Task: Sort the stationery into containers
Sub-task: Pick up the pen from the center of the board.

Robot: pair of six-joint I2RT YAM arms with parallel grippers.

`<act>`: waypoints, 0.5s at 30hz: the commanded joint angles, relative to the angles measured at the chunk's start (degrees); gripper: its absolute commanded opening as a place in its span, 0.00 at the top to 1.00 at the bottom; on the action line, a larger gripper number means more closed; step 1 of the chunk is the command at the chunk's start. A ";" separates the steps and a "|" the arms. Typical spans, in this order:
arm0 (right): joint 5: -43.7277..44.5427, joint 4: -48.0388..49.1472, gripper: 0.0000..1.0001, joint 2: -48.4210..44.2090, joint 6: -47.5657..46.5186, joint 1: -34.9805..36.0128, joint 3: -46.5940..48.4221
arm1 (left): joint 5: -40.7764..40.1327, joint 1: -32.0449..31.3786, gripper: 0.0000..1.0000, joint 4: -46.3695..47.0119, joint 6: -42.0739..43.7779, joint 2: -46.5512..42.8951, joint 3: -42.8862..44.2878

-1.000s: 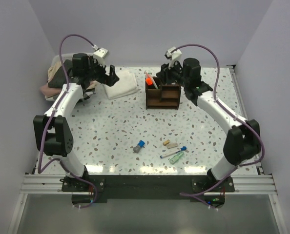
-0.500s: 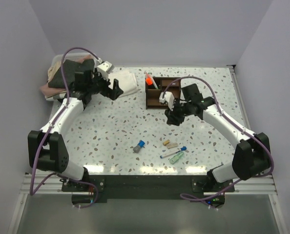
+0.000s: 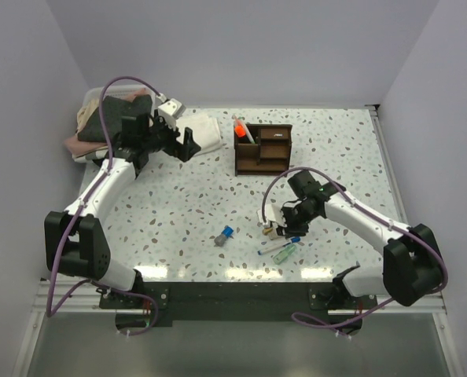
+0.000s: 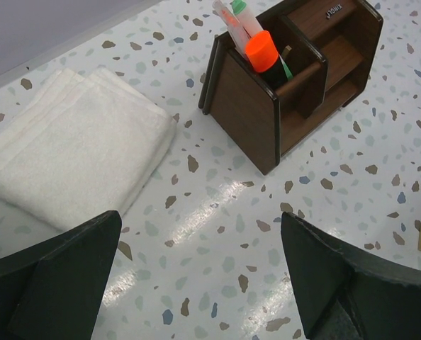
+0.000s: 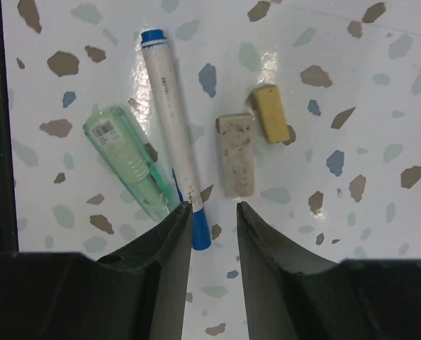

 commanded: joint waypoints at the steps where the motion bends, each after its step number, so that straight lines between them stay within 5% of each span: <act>1: 1.78 -4.34 0.67 -1.50 -7.73 0.03 -0.72 | 0.91 -0.25 0.00 2.52 -0.44 -1.47 -0.36; 8: 2.30 -4.35 0.71 0.35 -3.89 -0.23 0.41 | 4.58 -2.43 0.00 -1.93 2.27 -0.16 1.73; 11: 1.34 -1.19 0.70 -2.45 7.62 -5.91 2.79 | 2.41 -9.88 0.00 -11.50 8.25 0.55 4.99; 15: 3.96 13.45 0.60 -9.74 35.43 -13.67 4.46 | -0.23 -19.22 0.00 -17.07 9.66 0.73 4.30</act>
